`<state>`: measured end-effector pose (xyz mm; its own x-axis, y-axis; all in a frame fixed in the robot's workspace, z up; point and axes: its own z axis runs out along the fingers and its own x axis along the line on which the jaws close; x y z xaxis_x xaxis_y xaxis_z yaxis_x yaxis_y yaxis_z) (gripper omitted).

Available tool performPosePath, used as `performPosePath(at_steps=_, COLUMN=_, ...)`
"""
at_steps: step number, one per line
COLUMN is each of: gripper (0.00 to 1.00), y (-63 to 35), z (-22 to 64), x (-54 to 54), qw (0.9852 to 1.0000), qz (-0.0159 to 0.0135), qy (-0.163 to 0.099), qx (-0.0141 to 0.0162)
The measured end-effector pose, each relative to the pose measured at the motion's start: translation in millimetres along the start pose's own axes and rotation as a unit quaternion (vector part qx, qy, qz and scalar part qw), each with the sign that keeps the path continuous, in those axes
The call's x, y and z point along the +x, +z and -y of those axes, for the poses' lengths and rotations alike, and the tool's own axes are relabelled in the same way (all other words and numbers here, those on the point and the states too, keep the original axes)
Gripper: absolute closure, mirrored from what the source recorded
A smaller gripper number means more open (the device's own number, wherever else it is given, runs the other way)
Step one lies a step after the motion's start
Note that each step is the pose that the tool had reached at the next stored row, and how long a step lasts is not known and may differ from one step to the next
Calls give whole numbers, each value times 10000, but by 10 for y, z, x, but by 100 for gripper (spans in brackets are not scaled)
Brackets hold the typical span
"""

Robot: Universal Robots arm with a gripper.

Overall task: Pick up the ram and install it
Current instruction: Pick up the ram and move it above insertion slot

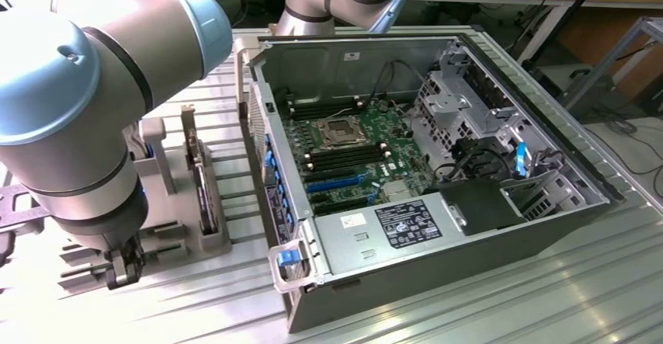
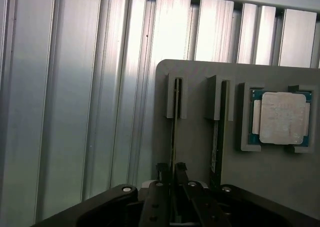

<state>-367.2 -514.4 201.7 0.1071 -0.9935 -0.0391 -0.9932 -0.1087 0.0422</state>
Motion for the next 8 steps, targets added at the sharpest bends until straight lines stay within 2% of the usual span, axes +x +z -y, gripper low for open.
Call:
performPosePath(at_steps=3, gripper=86, y=0, z=0, x=0, qw=10000, qz=0, qy=0, qx=0)
performPosePath(at_steps=8, gripper=86, y=0, z=0, x=0, qw=10000, qz=0, qy=0, qx=0)
